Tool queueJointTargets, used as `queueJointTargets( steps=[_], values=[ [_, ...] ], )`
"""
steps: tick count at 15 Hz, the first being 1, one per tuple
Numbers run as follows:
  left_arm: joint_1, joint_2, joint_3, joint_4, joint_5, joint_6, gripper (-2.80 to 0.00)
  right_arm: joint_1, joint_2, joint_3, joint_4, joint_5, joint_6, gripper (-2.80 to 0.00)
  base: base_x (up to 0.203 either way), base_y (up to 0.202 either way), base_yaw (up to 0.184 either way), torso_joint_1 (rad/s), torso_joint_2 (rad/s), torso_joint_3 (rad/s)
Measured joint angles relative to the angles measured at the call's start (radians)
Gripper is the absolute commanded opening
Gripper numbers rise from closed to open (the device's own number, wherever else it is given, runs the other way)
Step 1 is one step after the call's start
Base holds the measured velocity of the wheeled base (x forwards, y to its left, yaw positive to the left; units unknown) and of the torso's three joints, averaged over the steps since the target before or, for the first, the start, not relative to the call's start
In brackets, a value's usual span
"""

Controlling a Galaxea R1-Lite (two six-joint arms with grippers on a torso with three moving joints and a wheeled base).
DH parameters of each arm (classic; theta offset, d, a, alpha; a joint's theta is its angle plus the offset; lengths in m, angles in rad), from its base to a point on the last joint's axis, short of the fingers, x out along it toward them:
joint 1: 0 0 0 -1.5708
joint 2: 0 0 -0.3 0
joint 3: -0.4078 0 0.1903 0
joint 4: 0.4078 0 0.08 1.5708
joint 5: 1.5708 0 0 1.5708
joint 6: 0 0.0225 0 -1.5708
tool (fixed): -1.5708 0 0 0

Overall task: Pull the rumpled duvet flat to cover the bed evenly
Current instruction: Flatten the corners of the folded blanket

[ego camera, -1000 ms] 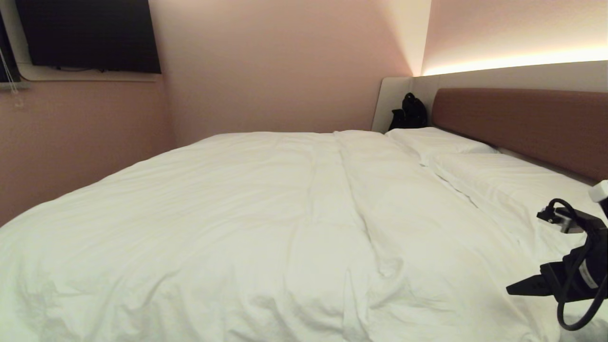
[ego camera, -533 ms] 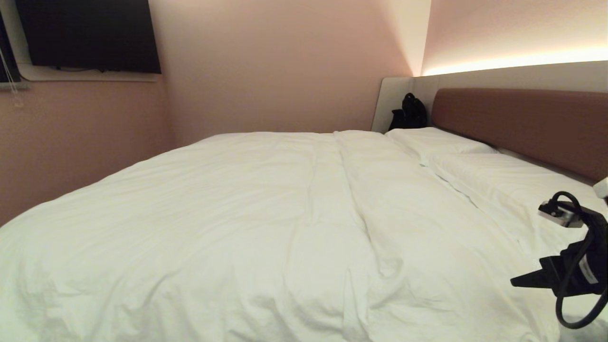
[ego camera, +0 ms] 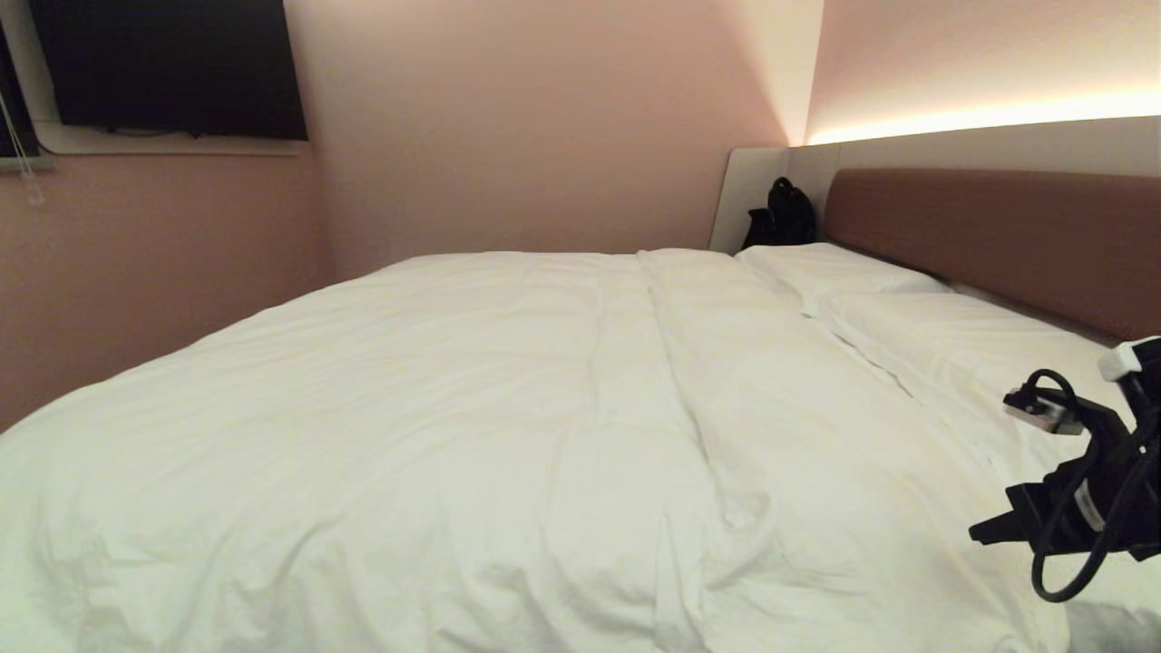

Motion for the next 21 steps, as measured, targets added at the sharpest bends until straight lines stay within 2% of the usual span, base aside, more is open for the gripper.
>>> queueJointTargets(
  steps=[4, 7, 10, 15, 18, 21],
  values=[
    [0.0, 0.0, 0.0, 0.0, 0.0, 0.0, -2.8, -0.144, 0.082, 0.005, -0.004, -0.007, -0.034, -2.8, 0.0, 0.0, 0.0, 0.0, 0.0, 0.0],
    [0.0, 0.0, 0.0, 0.0, 0.0, 0.0, -2.8, -0.288, 0.156, 0.014, -0.014, 0.011, -0.105, -2.8, 0.0, 0.0, 0.0, 0.0, 0.0, 0.0],
    [0.0, 0.0, 0.0, 0.001, 0.0, 0.0, -2.8, -0.344, 0.207, 0.03, -0.055, 0.046, -0.198, -2.8, 0.0, 0.0, 0.0, 0.0, 0.0, 0.0],
    [0.0, 0.0, 0.0, 0.0, 0.0, 0.0, -2.8, -0.335, 0.232, 0.071, -0.092, 0.093, -0.301, -2.8, 0.0, 0.0, 0.0, 0.0, 0.0, 0.0],
    [0.0, 0.0, 0.0, 0.0, 0.0, 0.0, -2.8, -0.307, 0.245, 0.076, -0.095, 0.085, -0.335, -2.8, 0.0, 0.0, 0.0, 0.0, 0.0, 0.0],
    [0.0, 0.0, 0.0, 0.0, 0.0, 0.0, -2.8, -0.25, 0.25, 0.137, -0.113, 0.062, -0.361, -2.8, 0.0, 0.0, 0.0, 0.0, 0.0, 0.0]
  ],
)
